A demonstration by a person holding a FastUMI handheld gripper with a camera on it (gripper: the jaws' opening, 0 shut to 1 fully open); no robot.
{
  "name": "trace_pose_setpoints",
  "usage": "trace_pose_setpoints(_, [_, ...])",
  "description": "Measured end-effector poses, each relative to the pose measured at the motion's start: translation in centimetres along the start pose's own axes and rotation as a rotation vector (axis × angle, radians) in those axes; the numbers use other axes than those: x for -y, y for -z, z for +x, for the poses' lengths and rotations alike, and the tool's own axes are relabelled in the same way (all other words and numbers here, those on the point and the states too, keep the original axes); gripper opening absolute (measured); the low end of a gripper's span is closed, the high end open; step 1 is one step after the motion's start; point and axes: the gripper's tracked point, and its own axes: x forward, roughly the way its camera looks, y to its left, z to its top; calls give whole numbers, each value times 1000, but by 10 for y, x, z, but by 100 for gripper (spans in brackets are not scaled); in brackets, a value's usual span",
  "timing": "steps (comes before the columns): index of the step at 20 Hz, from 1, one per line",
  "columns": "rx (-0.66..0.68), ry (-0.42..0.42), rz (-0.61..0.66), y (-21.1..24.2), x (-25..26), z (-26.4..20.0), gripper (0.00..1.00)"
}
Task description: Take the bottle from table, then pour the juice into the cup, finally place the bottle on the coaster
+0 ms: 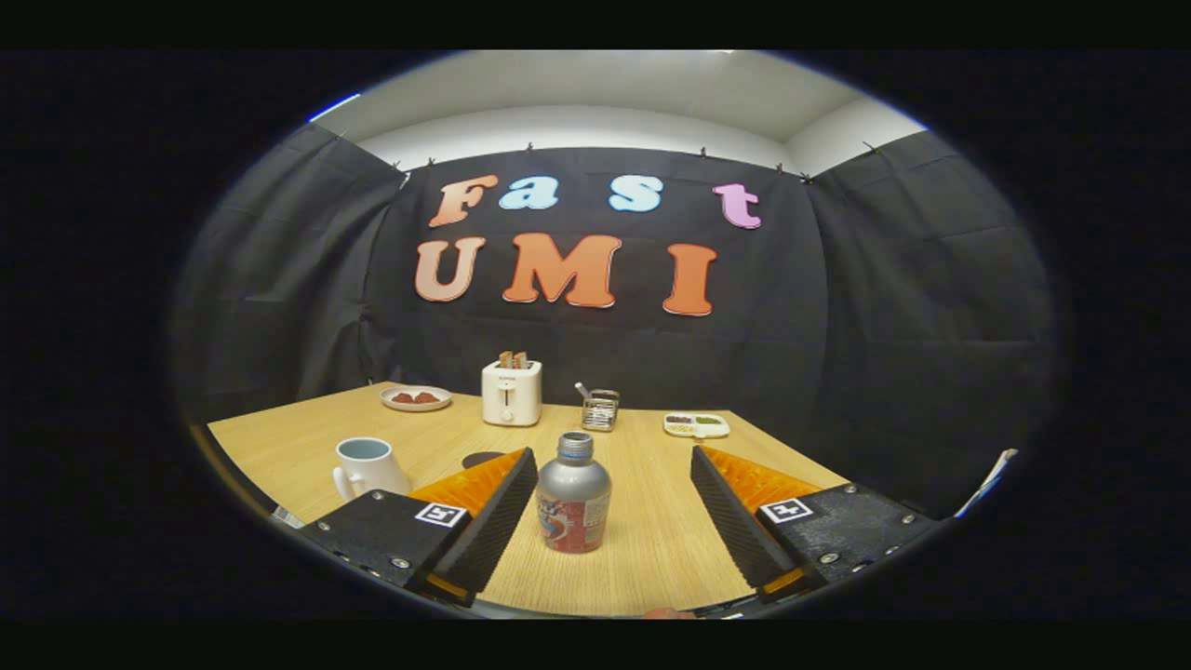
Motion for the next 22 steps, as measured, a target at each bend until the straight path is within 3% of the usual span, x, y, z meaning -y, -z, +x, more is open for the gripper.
trace_pose_setpoints(10, [-108, -23, 9, 75, -20, 11, 99])
trace_pose_setpoints(22, [-174, -25, 46, 112, -30, 47, 99])
